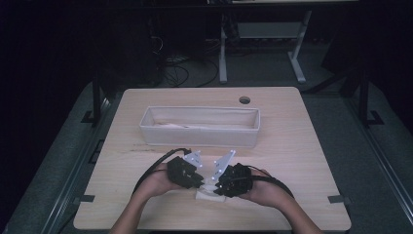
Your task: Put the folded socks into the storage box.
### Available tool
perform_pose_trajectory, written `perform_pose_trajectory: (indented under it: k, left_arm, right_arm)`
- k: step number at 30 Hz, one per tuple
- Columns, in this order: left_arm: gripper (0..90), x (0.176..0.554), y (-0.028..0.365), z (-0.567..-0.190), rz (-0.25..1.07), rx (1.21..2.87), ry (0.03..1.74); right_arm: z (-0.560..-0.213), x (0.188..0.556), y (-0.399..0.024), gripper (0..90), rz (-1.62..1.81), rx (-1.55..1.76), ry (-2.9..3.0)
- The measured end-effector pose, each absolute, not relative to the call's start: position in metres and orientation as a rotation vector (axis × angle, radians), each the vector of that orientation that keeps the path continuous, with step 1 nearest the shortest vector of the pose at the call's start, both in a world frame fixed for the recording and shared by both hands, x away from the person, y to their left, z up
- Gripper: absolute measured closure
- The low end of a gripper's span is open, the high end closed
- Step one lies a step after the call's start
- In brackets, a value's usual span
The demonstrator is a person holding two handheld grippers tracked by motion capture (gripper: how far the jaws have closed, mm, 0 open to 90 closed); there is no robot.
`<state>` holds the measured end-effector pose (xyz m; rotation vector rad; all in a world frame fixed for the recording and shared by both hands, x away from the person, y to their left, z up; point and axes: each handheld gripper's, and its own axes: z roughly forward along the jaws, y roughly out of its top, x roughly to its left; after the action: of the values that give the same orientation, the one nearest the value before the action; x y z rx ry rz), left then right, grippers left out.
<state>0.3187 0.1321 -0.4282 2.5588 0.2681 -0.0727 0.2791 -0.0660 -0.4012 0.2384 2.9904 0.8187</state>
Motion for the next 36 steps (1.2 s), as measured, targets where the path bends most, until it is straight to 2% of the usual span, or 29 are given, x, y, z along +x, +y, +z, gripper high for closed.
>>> perform_pose_trajectory:
  k: [7, 19, 24, 28, 36]
  left_arm:
    - [72.5, 0.319, 0.144, -0.422, -0.041, 2.539, 0.300]
    - [71.3, 0.317, 0.156, -0.417, -0.013, 2.538, 0.317]
    - [70.7, 0.316, 0.160, -0.416, -0.002, 2.535, 0.324]
    - [70.4, 0.314, 0.164, -0.415, 0.007, 2.536, 0.323]
    - [69.6, 0.310, 0.171, -0.415, 0.023, 2.528, 0.337]
  right_arm:
    - [-0.401, 0.285, -0.066, 67.4, 0.817, 0.290, 2.958]
    - [-0.391, 0.289, -0.066, 64.9, 0.799, 0.312, 2.873]
    - [-0.395, 0.291, -0.061, 77.9, 0.771, 0.310, 2.871]
    - [-0.408, 0.298, -0.055, 83.8, 0.713, 0.350, 2.892]
    - [-0.425, 0.306, -0.047, 86.3, 0.663, 0.392, 2.923]
